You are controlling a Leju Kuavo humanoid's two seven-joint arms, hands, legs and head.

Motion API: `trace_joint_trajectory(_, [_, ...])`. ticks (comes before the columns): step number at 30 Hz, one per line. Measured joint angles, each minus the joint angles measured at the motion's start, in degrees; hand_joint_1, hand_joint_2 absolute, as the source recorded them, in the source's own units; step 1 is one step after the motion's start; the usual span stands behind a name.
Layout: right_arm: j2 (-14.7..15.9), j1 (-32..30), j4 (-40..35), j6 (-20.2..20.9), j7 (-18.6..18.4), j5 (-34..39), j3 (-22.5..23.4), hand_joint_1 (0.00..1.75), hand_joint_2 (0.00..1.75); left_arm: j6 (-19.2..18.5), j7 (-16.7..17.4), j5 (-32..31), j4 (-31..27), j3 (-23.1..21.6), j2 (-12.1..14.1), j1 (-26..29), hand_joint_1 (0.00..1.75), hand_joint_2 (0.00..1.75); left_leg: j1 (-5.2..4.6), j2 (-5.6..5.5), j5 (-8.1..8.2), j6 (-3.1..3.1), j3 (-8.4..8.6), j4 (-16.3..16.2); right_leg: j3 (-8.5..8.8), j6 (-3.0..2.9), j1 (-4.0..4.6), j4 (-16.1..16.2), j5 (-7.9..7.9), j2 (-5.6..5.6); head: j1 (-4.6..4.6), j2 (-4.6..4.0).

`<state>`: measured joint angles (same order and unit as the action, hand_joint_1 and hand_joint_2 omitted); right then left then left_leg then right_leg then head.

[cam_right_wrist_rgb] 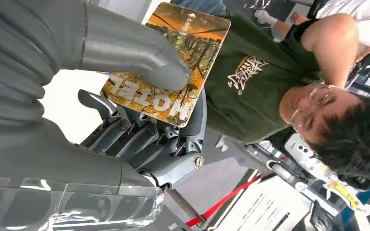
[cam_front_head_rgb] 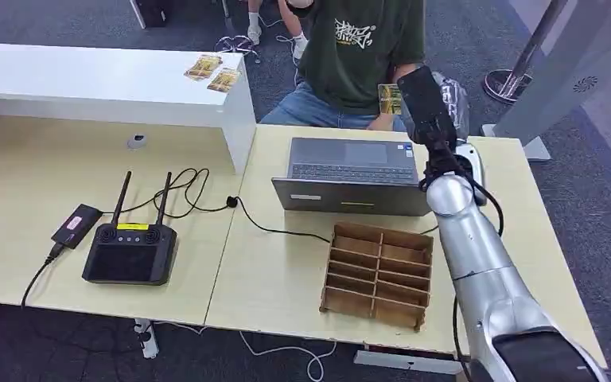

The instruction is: Pass the card to the sensor for recognition and then transmit it.

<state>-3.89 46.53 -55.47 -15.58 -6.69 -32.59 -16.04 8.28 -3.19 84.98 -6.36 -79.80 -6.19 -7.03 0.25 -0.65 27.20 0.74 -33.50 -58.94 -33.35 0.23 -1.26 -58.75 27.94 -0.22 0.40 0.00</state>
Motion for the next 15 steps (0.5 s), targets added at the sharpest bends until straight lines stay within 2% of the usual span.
trace_joint_trajectory(15, [-0.3, 0.3, 0.4, -0.5, -0.3, 0.3, 0.0, 1.75, 1.75, 0.0, -0.1, 0.0, 0.0, 0.0, 0.0, 0.0, 0.0, 0.0, 0.0, 0.0, 0.0, 0.0, 0.0, 0.0, 0.0, 0.0, 0.0, 0.0, 0.0, 0.0, 0.0, 0.0])
